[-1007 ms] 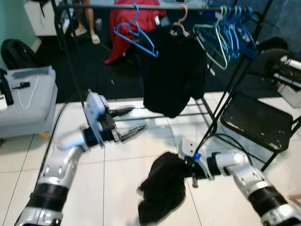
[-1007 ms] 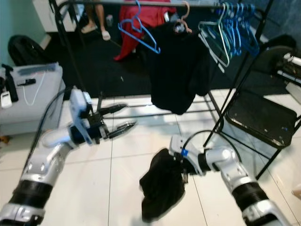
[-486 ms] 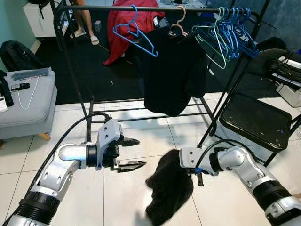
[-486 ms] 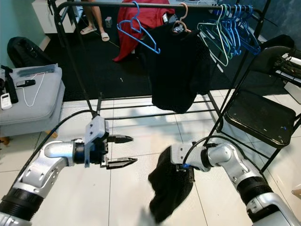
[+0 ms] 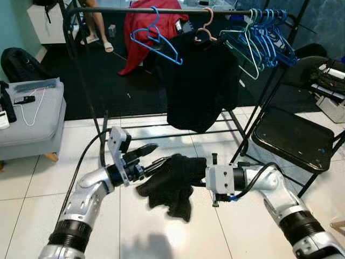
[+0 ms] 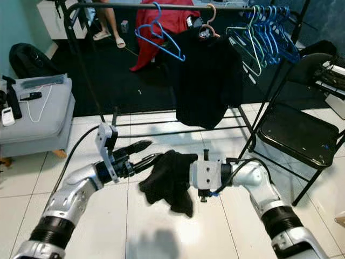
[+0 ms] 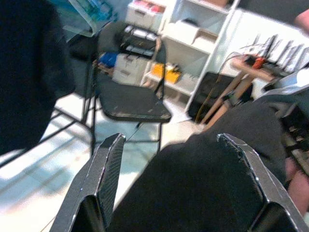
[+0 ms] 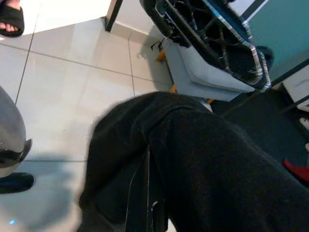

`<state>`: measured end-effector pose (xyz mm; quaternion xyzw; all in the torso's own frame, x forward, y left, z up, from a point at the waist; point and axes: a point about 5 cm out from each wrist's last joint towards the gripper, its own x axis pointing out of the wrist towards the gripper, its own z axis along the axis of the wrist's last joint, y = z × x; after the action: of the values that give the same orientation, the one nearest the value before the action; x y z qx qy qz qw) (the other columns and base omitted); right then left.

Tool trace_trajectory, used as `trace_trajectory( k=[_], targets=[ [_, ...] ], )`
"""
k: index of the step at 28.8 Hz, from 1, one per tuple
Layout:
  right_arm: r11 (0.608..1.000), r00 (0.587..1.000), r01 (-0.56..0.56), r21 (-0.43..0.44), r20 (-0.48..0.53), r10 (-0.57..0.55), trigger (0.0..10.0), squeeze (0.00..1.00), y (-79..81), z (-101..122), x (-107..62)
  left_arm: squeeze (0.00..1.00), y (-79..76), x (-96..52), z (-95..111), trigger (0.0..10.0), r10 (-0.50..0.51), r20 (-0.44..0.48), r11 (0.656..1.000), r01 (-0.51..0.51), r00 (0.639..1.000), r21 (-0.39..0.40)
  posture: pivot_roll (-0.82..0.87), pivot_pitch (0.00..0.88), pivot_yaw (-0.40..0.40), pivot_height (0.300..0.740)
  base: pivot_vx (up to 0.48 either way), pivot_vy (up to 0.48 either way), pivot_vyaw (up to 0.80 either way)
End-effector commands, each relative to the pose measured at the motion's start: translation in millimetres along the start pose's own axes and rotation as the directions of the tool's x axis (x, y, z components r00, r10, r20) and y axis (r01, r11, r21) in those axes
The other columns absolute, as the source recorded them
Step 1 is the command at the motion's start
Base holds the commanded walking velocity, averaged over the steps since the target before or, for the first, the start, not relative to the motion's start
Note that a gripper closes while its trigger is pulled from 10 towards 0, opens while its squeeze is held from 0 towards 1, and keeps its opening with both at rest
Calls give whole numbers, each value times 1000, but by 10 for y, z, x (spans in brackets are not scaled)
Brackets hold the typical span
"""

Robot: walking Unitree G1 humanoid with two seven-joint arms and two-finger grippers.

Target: Hang hanger

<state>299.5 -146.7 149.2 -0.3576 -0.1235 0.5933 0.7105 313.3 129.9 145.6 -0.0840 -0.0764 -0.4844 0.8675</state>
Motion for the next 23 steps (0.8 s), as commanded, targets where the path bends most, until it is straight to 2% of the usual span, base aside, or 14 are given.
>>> trace_trajectory(
  k=[1, 6, 7, 8, 9, 10, 13, 14, 15, 17, 22, 23],
  targets=[
    [999, 999, 5, -43, 35, -3, 0, 0, -23, 59, 5, 0, -44, 27, 17, 10000, -53, 8, 999, 53, 999, -11, -80, 127, 4, 740, 0, 0, 0],
    [998, 999, 10, -60, 35, -8, 0, 0, -58, 53, -3, 0, -97, 23, 60, 10000, -130, -15, 992, 130, 991, -2, -78, 132, 2, 740, 0, 0, 0],
    [997, 999, 12, -70, 37, -9, 0, 0, -80, 54, -9, 1000, -83, -1, 84, 10000, -138, -51, 986, 143, 989, 90, -71, 136, -7, 740, 0, 0, 0],
    [997, 999, 13, -76, 39, -10, 0, 0, -94, 56, -12, 1000, -71, -17, 98, 10000, -139, -75, 976, 150, 987, 158, -71, 136, -7, 740, 0, 0, 0],
    [997, 999, 13, -76, 39, -10, 0, 0, -94, 56, -12, 1000, -71, -17, 98, 10000, -139, -75, 976, 150, 987, 158, -71, 136, -7, 740, 0, 0, 0],
    [997, 999, 12, -80, 44, -8, 0, 0, -104, 62, -17, 1000, -59, -35, 112, 10000, -145, -99, 961, 164, 984, 222, -71, 138, -10, 740, 0, 0, 0],
    [997, 999, 12, -80, 44, -8, 0, 0, -104, 62, -17, 1000, -59, -35, 112, 10000, -145, -99, 961, 164, 984, 222, -71, 138, -10, 740, 0, 0, 0],
    [996, 998, 0, -90, 57, 5, 0, 0, -115, 88, -18, 1000, -56, -64, 87, 10000, -180, -156, 946, 214, 971, 242, -68, 139, -14, 740, 0, 0, 0],
    [996, 998, 0, -90, 57, 5, 0, 0, -115, 88, -18, 1000, -56, -64, 87, 10000, -180, -156, 946, 214, 971, 242, -68, 139, -14, 740, 0, 0, 0],
    [994, 996, -23, -112, 82, 32, 0, 0, -119, 132, -16, 1000, -46, -101, 23, 10000, -230, -225, 930, 282, 947, 236, -70, 140, -12, 740, 0, 0, 0],
    [986, 990, -69, -154, 114, 87, 0, 0, -90, 206, -2, 1000, -19, -88, -50, 10000, -246, -269, 921, 311, 931, 234, -79, 144, 5, 740, 0, 0, 0],
    [979, 984, -103, -178, 127, 127, 0, 0, -55, 241, 4, 86, -1, -57, -64, 10000, -251, -276, 923, 315, 928, 220, -81, 145, 9, 740, 0, 0, 0]
  ],
)
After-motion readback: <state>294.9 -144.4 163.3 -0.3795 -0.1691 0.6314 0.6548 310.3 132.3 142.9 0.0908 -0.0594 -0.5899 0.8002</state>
